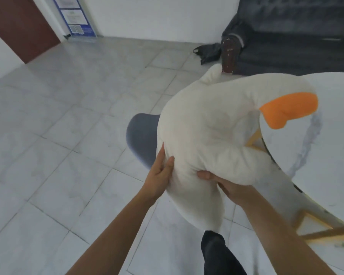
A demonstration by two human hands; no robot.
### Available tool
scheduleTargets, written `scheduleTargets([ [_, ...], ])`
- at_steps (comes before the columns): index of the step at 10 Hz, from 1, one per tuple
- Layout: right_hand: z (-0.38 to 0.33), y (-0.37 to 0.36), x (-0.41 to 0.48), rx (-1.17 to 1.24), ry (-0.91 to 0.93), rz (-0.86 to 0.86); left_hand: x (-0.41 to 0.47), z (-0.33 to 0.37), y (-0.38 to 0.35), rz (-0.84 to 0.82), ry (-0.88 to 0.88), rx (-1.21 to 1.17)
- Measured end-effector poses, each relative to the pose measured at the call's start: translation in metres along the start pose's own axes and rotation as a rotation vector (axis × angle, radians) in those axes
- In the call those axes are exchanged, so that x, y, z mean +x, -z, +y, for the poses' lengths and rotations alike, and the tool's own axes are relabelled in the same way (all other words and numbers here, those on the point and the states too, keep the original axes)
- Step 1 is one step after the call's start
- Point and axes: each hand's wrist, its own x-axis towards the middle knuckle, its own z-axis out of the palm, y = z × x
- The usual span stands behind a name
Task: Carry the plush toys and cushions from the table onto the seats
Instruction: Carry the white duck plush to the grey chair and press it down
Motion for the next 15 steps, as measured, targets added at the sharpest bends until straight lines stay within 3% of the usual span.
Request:
scheduleTargets([
  [1, -0.008, 0.017, 0.072, -0.065, -0.093, 0.075, 0.071, -0.007, 0.010, 0.023, 0.097, -0.013],
  [2, -0.019, 0.014, 0.131, -0.229, -0.025, 0.187, 0.129, -0.019, 0.022, 0.094, 0.247, -0.119],
  [3, -0.004, 0.004, 0.182, -0.456, 0.050, 0.250, 0.175, -0.038, 0.020, 0.044, 0.271, -0.194],
  [4, 0.069, -0.004, 0.248, -0.632, 0.045, 0.366, 0.221, -0.099, 0.022, 0.033, 0.381, -0.243],
  [5, 0.119, -0.006, 0.293, -0.652, -0.010, 0.338, 0.254, -0.163, 0.020, 0.020, 0.498, -0.269],
  [6, 0.177, -0.004, 0.332, -0.777, -0.110, 0.069, 0.279, -0.249, 0.019, 0.071, 0.771, -0.288],
  [7, 0.212, -0.002, 0.347, -0.871, -0.160, -0.181, 0.296, -0.278, 0.028, 0.262, 0.896, -0.503],
  [8, 0.218, -0.002, 0.350, -0.854, -0.150, -0.200, 0.292, -0.278, 0.039, 0.505, 0.906, -0.595],
  [9, 0.220, 0.001, 0.344, -0.708, -0.137, 0.009, 0.287, -0.261, 0.036, 0.224, 0.969, -0.562],
  [10, 0.222, -0.006, 0.347, -0.841, -0.234, 0.151, 0.302, -0.262, 0.033, 0.216, 0.852, -0.224],
  [11, 0.226, -0.007, 0.362, -0.769, -0.482, 0.166, 0.302, -0.279, 0.025, 0.300, 0.795, -0.213],
  [12, 0.225, -0.003, 0.366, -0.774, -0.440, 0.110, 0.286, -0.275, 0.026, 0.327, 0.695, -0.057],
  [13, 0.223, -0.010, 0.361, -0.812, -0.305, 0.153, 0.286, -0.284, 0.041, 0.362, 0.598, -0.047],
  [15, 0.234, -0.016, 0.395, -0.903, -0.446, -0.087, 0.310, -0.280, 0.052, 0.256, 0.715, -0.037],
])
